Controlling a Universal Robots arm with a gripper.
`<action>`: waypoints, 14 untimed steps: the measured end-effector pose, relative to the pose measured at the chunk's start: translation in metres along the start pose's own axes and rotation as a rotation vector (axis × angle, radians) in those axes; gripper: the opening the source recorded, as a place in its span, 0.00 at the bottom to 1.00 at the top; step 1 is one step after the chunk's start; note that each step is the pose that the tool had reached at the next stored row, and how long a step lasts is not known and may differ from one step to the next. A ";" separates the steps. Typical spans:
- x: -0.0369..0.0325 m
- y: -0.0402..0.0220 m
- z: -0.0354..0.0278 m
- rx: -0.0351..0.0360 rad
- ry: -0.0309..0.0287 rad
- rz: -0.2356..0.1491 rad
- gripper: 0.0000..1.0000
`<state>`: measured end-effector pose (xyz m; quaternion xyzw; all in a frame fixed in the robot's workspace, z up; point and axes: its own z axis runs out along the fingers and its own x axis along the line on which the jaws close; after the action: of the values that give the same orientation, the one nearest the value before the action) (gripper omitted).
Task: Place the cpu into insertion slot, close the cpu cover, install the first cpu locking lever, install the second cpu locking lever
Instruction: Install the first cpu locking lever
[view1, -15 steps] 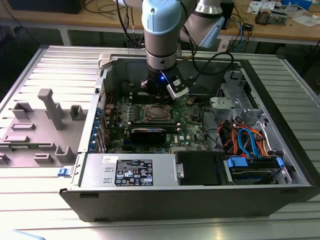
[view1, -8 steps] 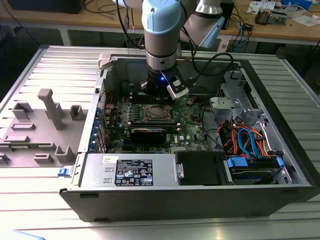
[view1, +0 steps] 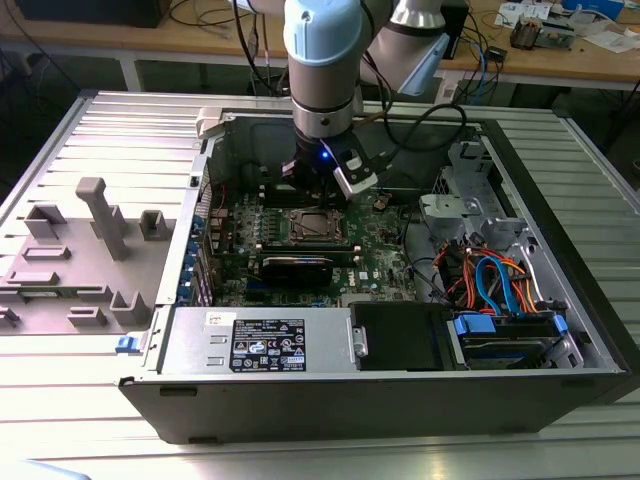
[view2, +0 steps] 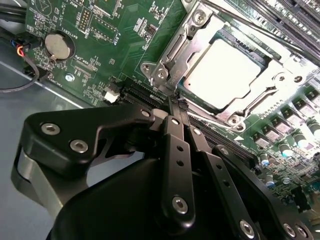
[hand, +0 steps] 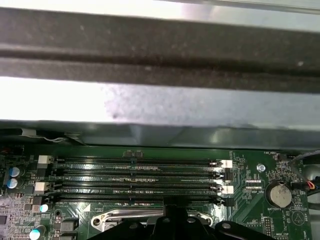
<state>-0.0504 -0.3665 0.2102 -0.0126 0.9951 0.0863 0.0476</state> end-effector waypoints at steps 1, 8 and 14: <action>-0.0003 0.0005 -0.0030 -0.0001 -0.0001 0.000 0.11; -0.0004 0.0045 -0.0026 0.0001 0.0000 0.000 0.11; 0.0002 0.0044 0.0065 0.0168 0.0007 -0.002 0.11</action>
<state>-0.0502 -0.3610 0.2045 -0.0130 0.9957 0.0779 0.0474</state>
